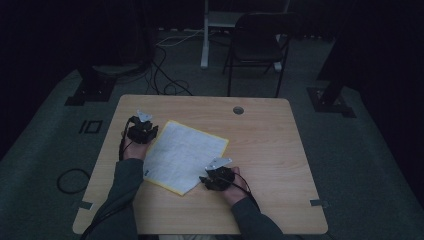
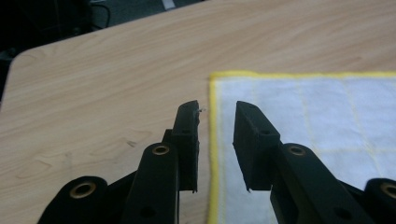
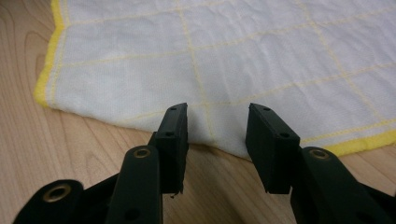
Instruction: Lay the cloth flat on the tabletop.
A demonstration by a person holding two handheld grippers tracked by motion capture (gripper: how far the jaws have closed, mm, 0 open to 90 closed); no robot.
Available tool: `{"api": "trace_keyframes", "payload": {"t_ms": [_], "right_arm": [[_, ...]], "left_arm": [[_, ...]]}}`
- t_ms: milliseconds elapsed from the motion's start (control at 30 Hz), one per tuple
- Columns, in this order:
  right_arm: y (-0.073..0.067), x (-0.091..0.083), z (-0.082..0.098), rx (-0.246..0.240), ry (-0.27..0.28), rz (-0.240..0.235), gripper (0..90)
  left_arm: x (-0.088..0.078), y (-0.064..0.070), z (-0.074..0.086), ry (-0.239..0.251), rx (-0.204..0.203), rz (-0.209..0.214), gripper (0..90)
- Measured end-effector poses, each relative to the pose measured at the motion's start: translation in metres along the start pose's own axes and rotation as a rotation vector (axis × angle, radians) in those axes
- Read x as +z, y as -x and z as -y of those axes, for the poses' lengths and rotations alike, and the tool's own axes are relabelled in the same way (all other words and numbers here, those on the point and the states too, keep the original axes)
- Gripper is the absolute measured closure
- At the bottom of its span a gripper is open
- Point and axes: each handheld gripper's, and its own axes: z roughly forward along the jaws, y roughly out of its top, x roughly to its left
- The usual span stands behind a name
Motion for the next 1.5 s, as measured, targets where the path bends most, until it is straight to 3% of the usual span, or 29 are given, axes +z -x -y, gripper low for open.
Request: {"api": "trace_keyframes", "payload": {"t_ms": [200,333,467,667,867,1100,1300,1367,1500], "right_arm": [[0.007,-0.011,0.004,0.016,0.019,0.027,59.7],[0.016,-0.021,0.010,0.038,0.028,0.057,59.9],[0.025,-0.032,0.019,0.053,0.029,0.085,59.9],[0.035,-0.044,0.029,0.083,0.035,0.115,59.8],[0.039,-0.048,0.030,0.088,0.043,0.125,59.7],[0.040,-0.049,0.033,0.092,0.038,0.128,59.2],[0.040,-0.048,0.033,0.093,0.039,0.124,58.6],[0.039,-0.048,0.033,0.095,0.037,0.123,58.3],[0.039,-0.048,0.033,0.098,0.039,0.122,58.1]], "left_arm": [[-0.004,0.019,0.013,-0.019,0.063,0.059,69.9],[-0.007,0.036,0.023,-0.032,0.087,0.121,69.9],[-0.018,0.058,0.033,-0.016,0.125,0.196,69.9],[-0.034,0.100,0.049,-0.022,0.232,0.300,69.6],[-0.039,0.135,0.063,-0.036,0.309,0.391,68.5],[-0.038,0.156,0.079,-0.066,0.364,0.452,65.5],[-0.037,0.167,0.085,-0.079,0.415,0.419,61.1],[-0.037,0.167,0.084,-0.081,0.425,0.385,68.9],[-0.038,0.161,0.078,-0.087,0.401,0.394,84.8]]}}
